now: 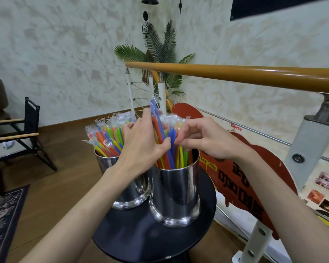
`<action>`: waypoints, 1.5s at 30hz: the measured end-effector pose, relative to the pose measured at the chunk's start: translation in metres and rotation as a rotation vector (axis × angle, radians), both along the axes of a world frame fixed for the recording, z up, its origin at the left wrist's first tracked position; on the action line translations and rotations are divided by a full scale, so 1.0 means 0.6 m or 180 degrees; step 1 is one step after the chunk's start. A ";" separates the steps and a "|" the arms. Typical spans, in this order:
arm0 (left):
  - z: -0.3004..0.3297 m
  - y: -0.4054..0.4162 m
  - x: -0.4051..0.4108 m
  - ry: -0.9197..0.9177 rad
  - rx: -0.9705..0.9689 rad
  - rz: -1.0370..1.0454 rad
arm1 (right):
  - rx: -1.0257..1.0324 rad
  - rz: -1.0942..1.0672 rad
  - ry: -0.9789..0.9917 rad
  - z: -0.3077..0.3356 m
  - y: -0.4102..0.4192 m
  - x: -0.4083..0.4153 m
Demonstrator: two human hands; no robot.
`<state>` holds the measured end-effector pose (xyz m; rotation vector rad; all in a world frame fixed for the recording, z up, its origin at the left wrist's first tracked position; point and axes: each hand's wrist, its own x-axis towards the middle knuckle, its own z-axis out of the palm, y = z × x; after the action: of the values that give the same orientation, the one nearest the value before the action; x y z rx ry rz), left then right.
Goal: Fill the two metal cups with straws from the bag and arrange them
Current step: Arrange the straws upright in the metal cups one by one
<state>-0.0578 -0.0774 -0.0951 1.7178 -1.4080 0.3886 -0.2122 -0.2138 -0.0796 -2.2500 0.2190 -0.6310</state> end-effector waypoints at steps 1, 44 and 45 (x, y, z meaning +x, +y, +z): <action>0.002 0.002 0.000 0.0057 -0.0004 -0.0021 | -0.0037 -0.0019 0.0041 0.000 -0.001 -0.001; 0.041 0.024 0.028 0.0840 0.0010 -0.0432 | -0.1541 -0.1631 -0.0803 0.022 -0.013 -0.015; 0.037 0.022 0.027 0.0662 -0.0051 -0.0388 | -0.1161 -0.1497 -0.0825 0.024 0.002 -0.010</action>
<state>-0.0416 -0.0644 -0.0729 1.6004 -1.3449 0.1490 -0.2182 -0.2127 -0.0655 -2.4420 0.5481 -1.2909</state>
